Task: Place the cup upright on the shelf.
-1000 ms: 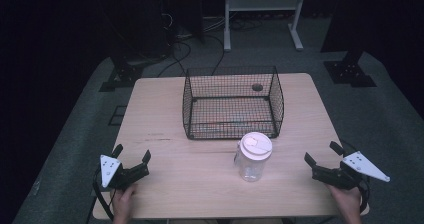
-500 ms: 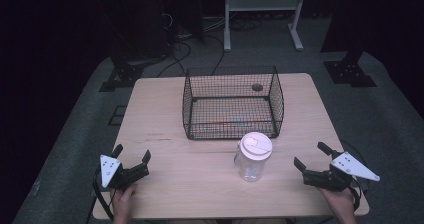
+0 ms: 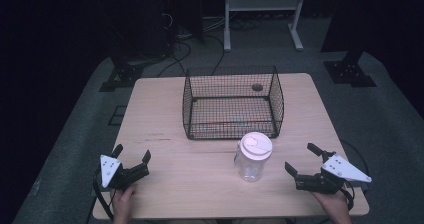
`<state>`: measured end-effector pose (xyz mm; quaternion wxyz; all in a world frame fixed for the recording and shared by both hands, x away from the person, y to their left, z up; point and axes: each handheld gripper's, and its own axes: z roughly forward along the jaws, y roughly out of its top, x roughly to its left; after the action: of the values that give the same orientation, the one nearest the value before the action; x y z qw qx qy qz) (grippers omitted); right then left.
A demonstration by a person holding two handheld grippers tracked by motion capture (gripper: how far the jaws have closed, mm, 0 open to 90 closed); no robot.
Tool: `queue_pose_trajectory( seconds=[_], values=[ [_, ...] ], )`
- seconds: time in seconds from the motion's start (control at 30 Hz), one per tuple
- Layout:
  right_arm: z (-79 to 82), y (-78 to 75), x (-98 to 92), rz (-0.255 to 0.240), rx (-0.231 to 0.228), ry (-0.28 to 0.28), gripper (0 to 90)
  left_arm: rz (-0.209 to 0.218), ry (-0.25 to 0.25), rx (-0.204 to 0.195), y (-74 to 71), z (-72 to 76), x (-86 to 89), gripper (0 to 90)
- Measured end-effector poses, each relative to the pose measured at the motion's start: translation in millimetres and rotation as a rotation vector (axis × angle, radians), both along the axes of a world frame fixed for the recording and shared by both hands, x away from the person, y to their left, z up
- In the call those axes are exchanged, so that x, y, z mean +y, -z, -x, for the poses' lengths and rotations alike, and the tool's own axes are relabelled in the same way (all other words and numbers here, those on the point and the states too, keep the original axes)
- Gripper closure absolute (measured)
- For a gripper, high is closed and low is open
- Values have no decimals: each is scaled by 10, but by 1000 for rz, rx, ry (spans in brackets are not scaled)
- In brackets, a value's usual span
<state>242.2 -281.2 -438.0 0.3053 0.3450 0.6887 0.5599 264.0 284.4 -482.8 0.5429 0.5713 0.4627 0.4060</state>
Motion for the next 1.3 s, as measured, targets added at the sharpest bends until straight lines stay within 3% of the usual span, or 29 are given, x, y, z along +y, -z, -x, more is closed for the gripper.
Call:
queue_pose_trajectory(
  seconds=[0.5, 0.77, 1.3],
  values=[
    [82, -95, 246, 11, -21, -86, 14, 1, 0, -1, 0, 1, 1, 0],
    [111, -117, 466, 37, -26, -141, 14, 1, 0, 0, 0, 1, 2, 0],
    [-49, -201, 781, 99, -66, -182, 1, 1, -1, 0, 1, 2, 0, 0]
  ],
)
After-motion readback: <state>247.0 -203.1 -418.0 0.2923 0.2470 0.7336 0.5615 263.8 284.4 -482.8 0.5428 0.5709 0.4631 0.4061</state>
